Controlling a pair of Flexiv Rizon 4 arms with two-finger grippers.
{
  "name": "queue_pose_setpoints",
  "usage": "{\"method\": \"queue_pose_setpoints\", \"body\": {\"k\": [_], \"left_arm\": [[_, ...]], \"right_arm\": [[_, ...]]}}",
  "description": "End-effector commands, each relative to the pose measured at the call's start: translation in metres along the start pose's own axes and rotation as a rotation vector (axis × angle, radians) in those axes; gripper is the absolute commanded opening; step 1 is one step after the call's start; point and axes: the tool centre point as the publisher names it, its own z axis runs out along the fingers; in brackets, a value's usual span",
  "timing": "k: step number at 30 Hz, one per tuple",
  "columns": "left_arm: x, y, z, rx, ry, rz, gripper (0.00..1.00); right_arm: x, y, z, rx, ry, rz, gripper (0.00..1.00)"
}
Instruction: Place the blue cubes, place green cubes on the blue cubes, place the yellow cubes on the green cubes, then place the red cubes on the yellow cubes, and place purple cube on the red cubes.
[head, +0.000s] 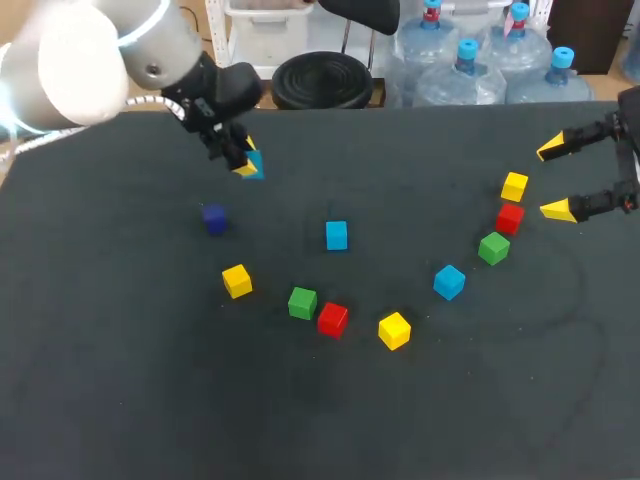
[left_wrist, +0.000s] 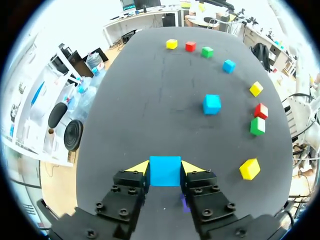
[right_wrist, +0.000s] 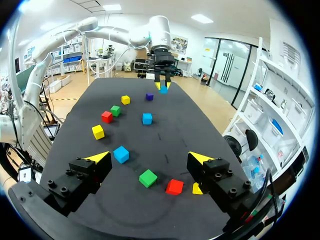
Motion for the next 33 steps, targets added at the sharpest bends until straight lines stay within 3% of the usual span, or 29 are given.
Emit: {"method": "queue_pose_setpoints", "body": {"k": [1, 24, 33], "left_arm": [[-0.01, -0.013, 0.005, -0.027, -0.01, 0.015, 0.0], [-0.037, -0.076, 0.026, 0.002, -0.004, -0.016, 0.0], [-0.04, -0.092, 0.042, 0.019, -0.008, -0.023, 0.0]], "right_arm": [[0.0, -0.001, 0.001, 0.0, -0.002, -0.001, 1.0], [0.0, -0.001, 0.001, 0.0, -0.002, -0.001, 1.0], [0.0, -0.001, 0.001, 0.0, -0.002, -0.001, 1.0]]}}
